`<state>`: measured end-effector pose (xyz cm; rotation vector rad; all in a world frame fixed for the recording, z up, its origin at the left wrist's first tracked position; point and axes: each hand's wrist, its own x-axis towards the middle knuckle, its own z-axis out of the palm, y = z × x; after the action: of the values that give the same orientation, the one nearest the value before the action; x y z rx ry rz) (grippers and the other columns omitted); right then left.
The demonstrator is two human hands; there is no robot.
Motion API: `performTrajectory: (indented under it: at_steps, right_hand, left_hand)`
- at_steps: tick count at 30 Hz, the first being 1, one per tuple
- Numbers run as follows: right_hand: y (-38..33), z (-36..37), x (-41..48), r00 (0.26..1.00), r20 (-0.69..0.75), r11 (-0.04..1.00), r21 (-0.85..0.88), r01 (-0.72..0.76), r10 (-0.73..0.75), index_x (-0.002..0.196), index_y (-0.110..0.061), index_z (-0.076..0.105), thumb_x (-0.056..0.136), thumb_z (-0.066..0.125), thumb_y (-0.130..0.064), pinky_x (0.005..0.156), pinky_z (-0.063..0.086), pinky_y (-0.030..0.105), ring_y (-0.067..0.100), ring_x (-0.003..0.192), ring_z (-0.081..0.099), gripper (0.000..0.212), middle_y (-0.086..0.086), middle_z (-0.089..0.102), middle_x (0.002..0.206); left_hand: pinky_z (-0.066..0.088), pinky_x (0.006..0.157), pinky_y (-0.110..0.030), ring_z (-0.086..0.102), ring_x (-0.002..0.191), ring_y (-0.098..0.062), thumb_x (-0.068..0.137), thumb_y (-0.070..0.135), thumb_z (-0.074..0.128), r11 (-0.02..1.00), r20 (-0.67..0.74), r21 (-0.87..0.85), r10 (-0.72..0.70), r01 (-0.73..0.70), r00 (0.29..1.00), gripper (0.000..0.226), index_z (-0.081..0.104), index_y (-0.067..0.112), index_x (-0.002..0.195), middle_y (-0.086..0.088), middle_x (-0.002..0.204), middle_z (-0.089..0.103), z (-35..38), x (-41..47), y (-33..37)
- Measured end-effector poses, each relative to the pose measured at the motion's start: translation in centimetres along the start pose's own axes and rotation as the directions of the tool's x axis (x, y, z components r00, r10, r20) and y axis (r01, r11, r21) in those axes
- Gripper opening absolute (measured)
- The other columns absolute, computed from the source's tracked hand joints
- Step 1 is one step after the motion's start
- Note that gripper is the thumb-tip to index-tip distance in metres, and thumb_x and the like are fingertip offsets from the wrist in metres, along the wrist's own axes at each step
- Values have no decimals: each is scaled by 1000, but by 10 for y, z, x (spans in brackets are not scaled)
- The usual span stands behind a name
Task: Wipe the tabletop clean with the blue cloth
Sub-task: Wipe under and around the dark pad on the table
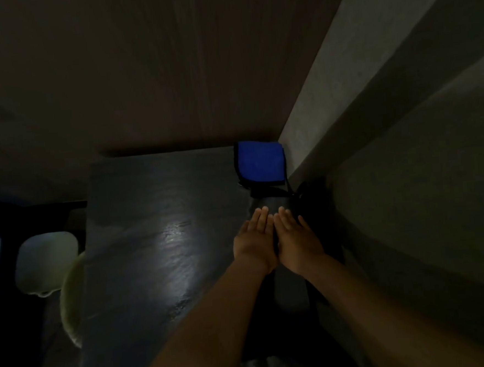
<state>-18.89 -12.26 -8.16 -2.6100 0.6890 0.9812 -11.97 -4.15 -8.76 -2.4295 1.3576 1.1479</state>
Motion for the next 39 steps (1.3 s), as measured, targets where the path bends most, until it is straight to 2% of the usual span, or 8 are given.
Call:
performTrajectory:
  at_steps: [6, 11, 15, 24, 39]
  right_hand:
    - [-22, -6, 6, 999, 19, 999, -15, 36, -36, 154, -12, -5, 100, 34, -24, 121, -5, 35, 20, 149, -9, 67, 9, -12, 162]
    - [-72, -7, 13, 996, -2, 996, 26, 85, -85, 154, -13, -3, 98, 38, -23, 122, -3, 37, 18, 149, -9, 70, 7, -11, 162]
    - [-112, -4, 21, 995, -1, 995, -10, 98, -98, 154, -14, -3, 99, 39, -27, 122, -4, 36, 17, 149, -9, 71, 5, -11, 162]
    - [-183, 0, 31, 991, 42, 988, -79, 133, -130, 154, -12, -5, 100, 33, -35, 120, -5, 36, 19, 149, -10, 70, 7, -12, 162]
    - [-291, 0, 42, 971, 76, 954, -185, 236, -226, 154, -13, -4, 100, 35, -37, 121, -5, 38, 19, 149, -10, 71, 6, -11, 162]
  left_hand:
    - [-2, 121, -36, -18, 146, -17, 99, 41, 28, 998, -6, 52, -34, 34, 999, 72, -13, 13, 151, -5, 158, -22, -1, -9, -22]
    - [-4, 121, -36, -20, 146, -19, 99, 41, 29, 992, -8, 101, -73, 73, 997, 75, -15, 10, 150, -7, 158, -23, -1, -31, -68]
    - [-4, 121, -38, -20, 146, -21, 97, 44, 32, 983, -5, 145, -109, 109, 994, 80, -17, 9, 150, -9, 157, -24, 2, -47, -102]
    - [-6, 120, -37, -21, 145, -20, 91, 55, 38, 982, -22, 58, -179, 180, 984, 93, -18, 9, 149, -8, 157, -25, 15, -72, -164]
    - [-4, 121, -37, -18, 146, -21, 92, 54, 36, 957, -47, -7, -290, 290, 956, 90, -15, 8, 150, -9, 158, -22, 27, -124, -255]
